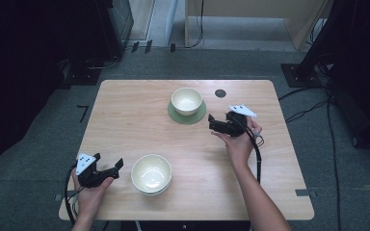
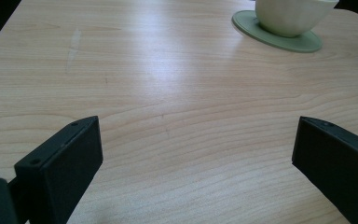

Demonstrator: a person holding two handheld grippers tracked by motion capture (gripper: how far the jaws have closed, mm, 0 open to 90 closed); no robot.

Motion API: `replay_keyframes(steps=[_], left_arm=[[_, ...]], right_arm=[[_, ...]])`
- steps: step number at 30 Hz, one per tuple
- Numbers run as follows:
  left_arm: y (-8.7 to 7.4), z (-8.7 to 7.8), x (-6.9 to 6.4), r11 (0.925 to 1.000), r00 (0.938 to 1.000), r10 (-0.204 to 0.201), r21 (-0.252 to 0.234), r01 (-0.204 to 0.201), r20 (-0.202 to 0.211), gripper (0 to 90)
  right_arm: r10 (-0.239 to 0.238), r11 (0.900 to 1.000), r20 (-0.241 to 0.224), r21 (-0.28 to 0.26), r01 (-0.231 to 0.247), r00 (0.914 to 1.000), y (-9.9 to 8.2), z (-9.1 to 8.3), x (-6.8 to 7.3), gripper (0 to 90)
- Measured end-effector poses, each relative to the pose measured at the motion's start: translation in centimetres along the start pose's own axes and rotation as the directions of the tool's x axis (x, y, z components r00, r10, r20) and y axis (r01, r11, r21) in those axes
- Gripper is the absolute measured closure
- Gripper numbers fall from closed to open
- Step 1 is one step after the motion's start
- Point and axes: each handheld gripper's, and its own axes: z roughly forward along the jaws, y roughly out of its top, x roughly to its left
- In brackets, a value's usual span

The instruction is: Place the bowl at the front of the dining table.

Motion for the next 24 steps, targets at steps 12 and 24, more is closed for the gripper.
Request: replay_keyframes(steps=[12, 24], left_arm=[[0.0, 0.0, -0.1, 1.0000, 1.0000, 0.007, 0.004, -0.007, -0.003, 1.6], [0.0, 0.0, -0.1, 1.0000, 1.0000, 0.007, 0.005, -0.007, -0.004, 1.6]], right_arm=[[-0.021, 0.9998, 0.003, -0.007, 0.021, 0.9998, -1.8, -2.1, -1.1, 0.1], [0.000, 0.9999, 0.031, -0.014, 0.001, 0.9995, -3.6, -3.9, -3.3, 0.1]])
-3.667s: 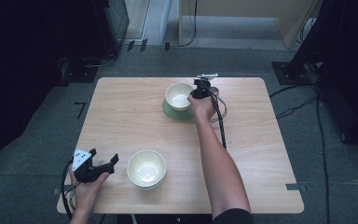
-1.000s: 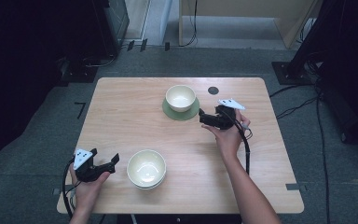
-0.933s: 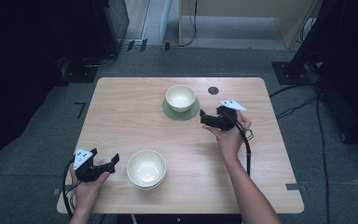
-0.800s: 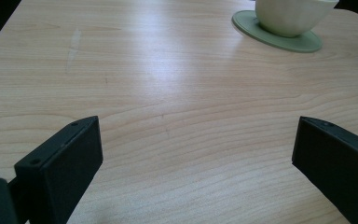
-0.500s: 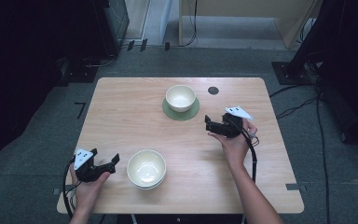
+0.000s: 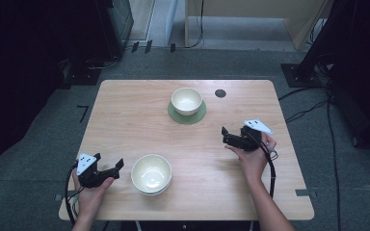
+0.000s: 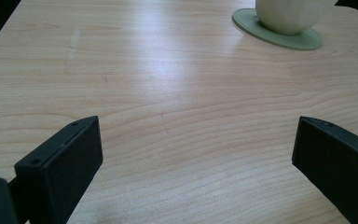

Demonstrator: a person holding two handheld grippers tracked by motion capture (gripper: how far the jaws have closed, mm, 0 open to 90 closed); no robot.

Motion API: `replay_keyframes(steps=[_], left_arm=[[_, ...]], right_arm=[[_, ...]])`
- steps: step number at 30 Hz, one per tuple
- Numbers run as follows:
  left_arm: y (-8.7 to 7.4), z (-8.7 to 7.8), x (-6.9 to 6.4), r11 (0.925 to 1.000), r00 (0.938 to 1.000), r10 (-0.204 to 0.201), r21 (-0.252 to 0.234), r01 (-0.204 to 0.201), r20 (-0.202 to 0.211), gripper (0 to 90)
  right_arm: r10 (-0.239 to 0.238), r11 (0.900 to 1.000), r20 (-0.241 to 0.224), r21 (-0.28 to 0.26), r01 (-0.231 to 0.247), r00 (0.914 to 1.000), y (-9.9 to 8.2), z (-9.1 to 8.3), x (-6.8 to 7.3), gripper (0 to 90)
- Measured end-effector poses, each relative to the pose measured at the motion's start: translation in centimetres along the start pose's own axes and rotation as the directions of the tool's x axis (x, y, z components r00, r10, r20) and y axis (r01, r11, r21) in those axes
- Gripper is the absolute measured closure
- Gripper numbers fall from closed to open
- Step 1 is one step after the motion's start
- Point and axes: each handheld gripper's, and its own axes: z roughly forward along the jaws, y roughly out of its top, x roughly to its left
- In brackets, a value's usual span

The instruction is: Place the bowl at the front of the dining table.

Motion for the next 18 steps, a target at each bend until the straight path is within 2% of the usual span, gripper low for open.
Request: replay_keyframes(steps=[18], left_arm=[[0.0, 0.0, -0.1, 1.0000, 1.0000, 0.003, 0.002, -0.003, -0.005, 1.6]], right_arm=[[-0.004, 0.9999, 0.037, -0.010, 0.005, 0.9993, -2.5, -3.1, -2.6, 0.1]])
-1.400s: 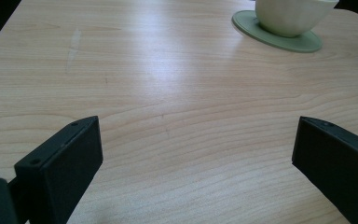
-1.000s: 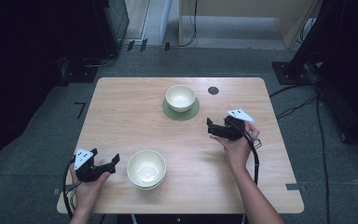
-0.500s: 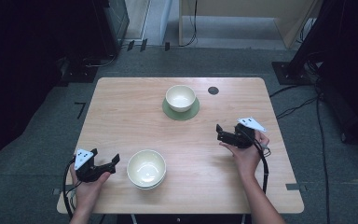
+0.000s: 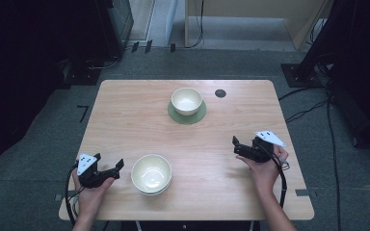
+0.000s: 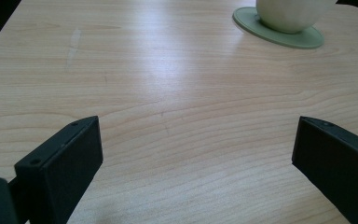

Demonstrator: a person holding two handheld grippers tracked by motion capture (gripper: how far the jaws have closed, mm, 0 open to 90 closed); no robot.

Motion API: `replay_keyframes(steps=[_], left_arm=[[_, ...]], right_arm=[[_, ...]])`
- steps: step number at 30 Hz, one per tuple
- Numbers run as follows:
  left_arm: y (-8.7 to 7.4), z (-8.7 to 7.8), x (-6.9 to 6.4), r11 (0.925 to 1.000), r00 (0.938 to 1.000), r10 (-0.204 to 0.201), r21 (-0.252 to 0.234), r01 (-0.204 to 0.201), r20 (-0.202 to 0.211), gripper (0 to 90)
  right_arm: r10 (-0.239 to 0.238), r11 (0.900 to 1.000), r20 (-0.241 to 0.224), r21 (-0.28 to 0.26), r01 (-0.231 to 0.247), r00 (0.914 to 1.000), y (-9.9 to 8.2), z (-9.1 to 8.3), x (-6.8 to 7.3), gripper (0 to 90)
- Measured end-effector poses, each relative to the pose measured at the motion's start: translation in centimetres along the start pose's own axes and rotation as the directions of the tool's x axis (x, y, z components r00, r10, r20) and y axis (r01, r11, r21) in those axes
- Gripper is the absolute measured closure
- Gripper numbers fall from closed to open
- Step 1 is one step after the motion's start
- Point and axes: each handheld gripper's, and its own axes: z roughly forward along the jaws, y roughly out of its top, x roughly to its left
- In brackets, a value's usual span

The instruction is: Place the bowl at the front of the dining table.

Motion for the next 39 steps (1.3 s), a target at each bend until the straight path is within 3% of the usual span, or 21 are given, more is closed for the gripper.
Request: replay_keyframes(steps=[26, 39], left_arm=[[0.0, 0.0, -0.1, 1.0000, 1.0000, 0.007, 0.003, -0.007, -0.006, 1.6], [0.0, 0.0, -0.1, 1.0000, 0.9999, 0.007, 0.003, -0.007, -0.008, 1.6]], right_arm=[[0.020, 0.9995, 0.095, 0.022, -0.022, 0.9953, -3.4, -4.3, -5.2, 0.1], [0.008, 0.9988, 0.106, 0.048, -0.013, 0.9943, -4.9, -6.6, -6.9, 0.1]])
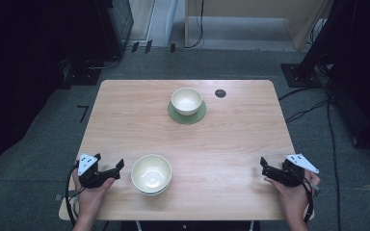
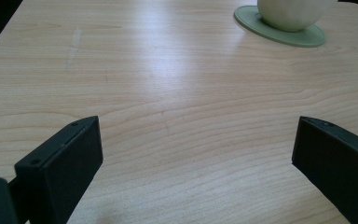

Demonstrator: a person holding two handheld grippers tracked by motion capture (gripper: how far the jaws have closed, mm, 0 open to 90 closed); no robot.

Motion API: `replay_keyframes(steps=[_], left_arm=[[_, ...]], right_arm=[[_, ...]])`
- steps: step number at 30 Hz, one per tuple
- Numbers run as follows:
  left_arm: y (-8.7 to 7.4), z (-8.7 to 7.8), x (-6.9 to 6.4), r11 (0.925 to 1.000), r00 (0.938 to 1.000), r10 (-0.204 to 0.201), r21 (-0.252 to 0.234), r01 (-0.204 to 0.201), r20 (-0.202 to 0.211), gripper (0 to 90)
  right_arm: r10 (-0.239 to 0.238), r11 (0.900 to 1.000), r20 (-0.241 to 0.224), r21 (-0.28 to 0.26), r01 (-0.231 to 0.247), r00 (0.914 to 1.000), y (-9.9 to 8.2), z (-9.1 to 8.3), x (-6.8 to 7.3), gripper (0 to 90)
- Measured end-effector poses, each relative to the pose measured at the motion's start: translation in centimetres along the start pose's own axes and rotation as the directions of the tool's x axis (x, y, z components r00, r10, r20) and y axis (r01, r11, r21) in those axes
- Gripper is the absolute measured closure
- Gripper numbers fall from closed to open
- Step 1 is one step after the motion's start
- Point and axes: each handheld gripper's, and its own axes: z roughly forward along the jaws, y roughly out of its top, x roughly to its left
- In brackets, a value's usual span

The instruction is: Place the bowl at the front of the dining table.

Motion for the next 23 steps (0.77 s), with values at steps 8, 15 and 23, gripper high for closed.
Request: replay_keyframes(steps=[8, 15, 23], left_arm=[[0.0, 0.0, 0.0, 1.0000, 1.0000, 0.000, 0.000, 0.000, 0.000, 1.6], [0.0, 0.0, 0.0, 1.0000, 1.0000, 0.001, 0.001, -0.001, -0.002, 1.6], [0.0, 0.0, 0.1, 0.9999, 0.9999, -0.012, -0.001, 0.012, -0.002, 1.6]], right_arm=[[-0.002, 0.9997, 0.025, 0.023, 0.002, 0.9997, -0.7, -1.4, -1.1, 0.1], [-0.003, 0.9988, 0.036, 0.048, 0.002, 0.9993, -1.2, -2.3, -1.8, 0.2], [0.042, 0.9976, 0.062, 0.052, -0.045, 0.9972, 0.1, -2.2, -1.4, 14.2]])
